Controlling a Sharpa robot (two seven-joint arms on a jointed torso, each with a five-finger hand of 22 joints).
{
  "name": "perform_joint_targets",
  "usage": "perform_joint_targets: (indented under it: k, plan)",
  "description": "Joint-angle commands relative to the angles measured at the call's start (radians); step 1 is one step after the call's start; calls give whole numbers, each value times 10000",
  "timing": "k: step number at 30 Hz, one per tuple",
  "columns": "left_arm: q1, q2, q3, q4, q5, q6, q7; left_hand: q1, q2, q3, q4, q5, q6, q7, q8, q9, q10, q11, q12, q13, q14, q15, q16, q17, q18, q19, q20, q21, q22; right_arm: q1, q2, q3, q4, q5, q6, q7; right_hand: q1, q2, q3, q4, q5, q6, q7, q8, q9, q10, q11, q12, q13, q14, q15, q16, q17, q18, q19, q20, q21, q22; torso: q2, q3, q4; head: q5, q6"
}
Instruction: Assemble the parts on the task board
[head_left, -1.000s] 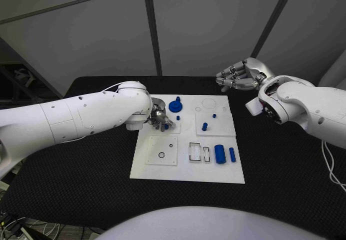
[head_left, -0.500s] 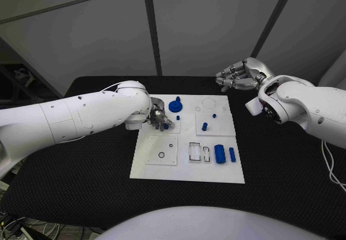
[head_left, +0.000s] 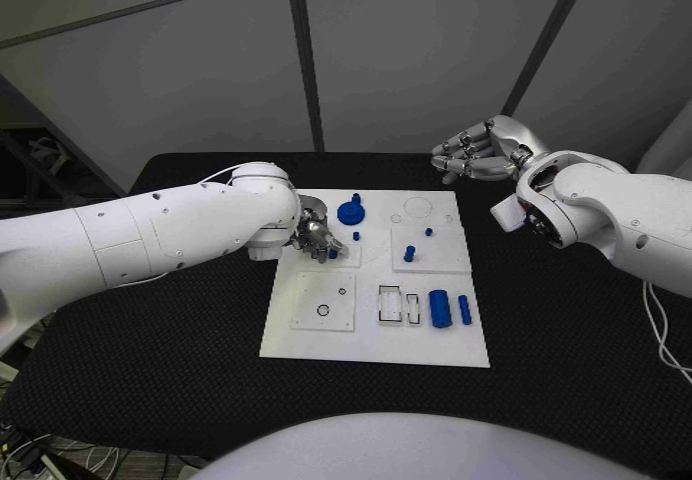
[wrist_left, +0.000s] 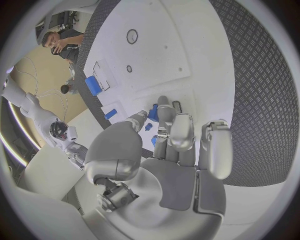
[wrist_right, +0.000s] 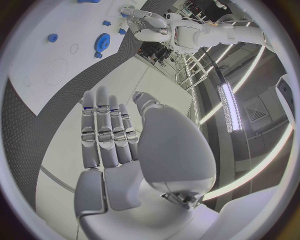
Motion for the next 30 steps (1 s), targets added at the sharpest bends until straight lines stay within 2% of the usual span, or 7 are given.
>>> perform_joint_targets:
  k: [1,10,13,15,21,23,30]
  plan:
    - [10,-23,4,40,-81,-92,-70,32,9,-62,2,-40,84,-21,-27,-7,54,14,34,7,299,11,-40,16,-250,203,60,-17,1623,21,-1,5,3,27,54,46,-77,20,-50,32,29,-55,16,-37,15,-80,-5,-20,-9,3,50,-33,-14,120,55,14,-33,-9,4,3,-8,0,2]
    - [11,-83,22,141,-89,-348,-49,14,-7,-241,91,-42,90,-23,-28,-13,52,11,21,-23,299,8,-39,18,-250,205,56,-21,1627,21,7,5,-13,27,52,54,-77,20,-50,32,29,-55,16,-37,15,-80,-5,-20,-9,3,50,-33,-14,120,55,14,-33,-9,5,-5,1,-5,19]
    - [11,-97,108,159,-90,-398,-44,6,-18,-313,126,-43,89,-22,-30,-15,48,11,12,-38,299,8,-41,18,-248,202,55,-27,1624,21,12,5,-19,27,54,57,-77,20,-50,32,29,-55,16,-37,15,-80,-5,-20,-9,3,50,-33,-14,120,55,14,-33,-9,2,-6,-4,3,21]
    - [10,-121,228,181,-91,-439,-40,5,-20,-337,137,-42,88,-22,-31,-16,45,11,4,-48,299,8,-40,18,-247,200,55,-31,1621,21,13,5,-23,27,55,60,-77,20,-50,32,29,-55,16,-37,15,-80,-5,-20,-9,3,50,-33,-14,120,55,14,-33,-9,6,-10,0,-5,27]
    - [54,-352,926,323,-246,-306,-29,699,40,-496,-99,118,-427,207,-421,-203,-606,203,-1030,-1107,262,146,-139,-51,-100,-195,148,-590,1191,21,14,5,-62,27,54,62,-77,20,-50,32,29,-55,16,-37,15,-80,-5,-20,-9,3,50,-33,-14,120,55,14,-33,-9,-7,0,-2,-22,40]
    - [173,-445,1076,372,-290,-82,-29,772,24,-589,-97,115,-537,268,-531,-260,-722,249,-1187,-1281,245,183,-182,-81,-69,-284,186,-716,1100,21,16,5,-74,27,53,60,-77,20,-50,32,29,-55,16,-37,15,-80,-5,-20,-9,3,50,-33,-14,120,55,14,-33,-9,-2,3,-7,-21,51]
    - [734,-560,1288,129,-341,565,-25,1087,20,-1232,56,-22,-806,473,-945,-478,-1152,437,-1546,-1714,28,351,-633,-396,70,-677,354,-1289,702,21,60,5,-131,26,53,49,-77,20,-50,32,29,-55,16,-37,15,-80,-5,-20,-9,3,50,-33,-14,120,55,14,-33,-9,0,4,2,-3,117]
